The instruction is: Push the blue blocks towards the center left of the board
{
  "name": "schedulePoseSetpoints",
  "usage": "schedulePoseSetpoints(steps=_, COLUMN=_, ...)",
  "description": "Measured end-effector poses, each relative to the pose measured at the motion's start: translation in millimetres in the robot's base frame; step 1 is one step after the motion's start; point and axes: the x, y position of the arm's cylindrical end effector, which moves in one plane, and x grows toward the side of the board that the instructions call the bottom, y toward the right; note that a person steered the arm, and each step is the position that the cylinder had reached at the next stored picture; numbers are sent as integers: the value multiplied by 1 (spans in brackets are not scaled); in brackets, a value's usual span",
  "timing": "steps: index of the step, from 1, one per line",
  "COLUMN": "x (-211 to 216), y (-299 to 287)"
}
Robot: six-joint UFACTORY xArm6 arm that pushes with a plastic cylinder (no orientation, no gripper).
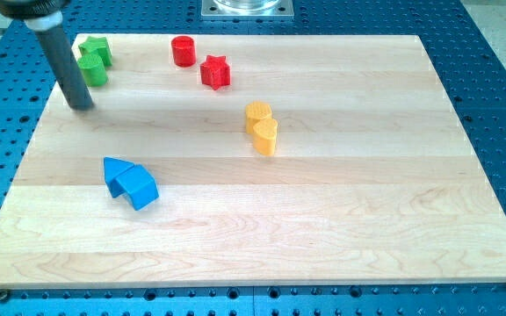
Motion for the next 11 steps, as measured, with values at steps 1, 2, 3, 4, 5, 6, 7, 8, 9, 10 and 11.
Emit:
schedulePoseSetpoints(steps=1, x=69, y=96)
schedulePoseSetpoints(steps=2, x=143, y=166)
schedulePoseSetpoints(steps=3, x=162, y=129)
schedulePoseSetpoints(steps=4, x=135, y=110)
schedulePoseSetpoints(steps=5, x=147, y=94)
schedulePoseSetpoints(steps=6, x=144, y=78)
schedulePoseSetpoints(steps=7, x=131, y=48)
schedulePoseSetpoints(steps=8, x=117, y=23)
schedulePoseSetpoints(steps=9, x=113, y=11)
schedulePoseSetpoints(steps=10, x=113, y=-3)
schedulePoseSetpoints(steps=11, x=113, y=-26)
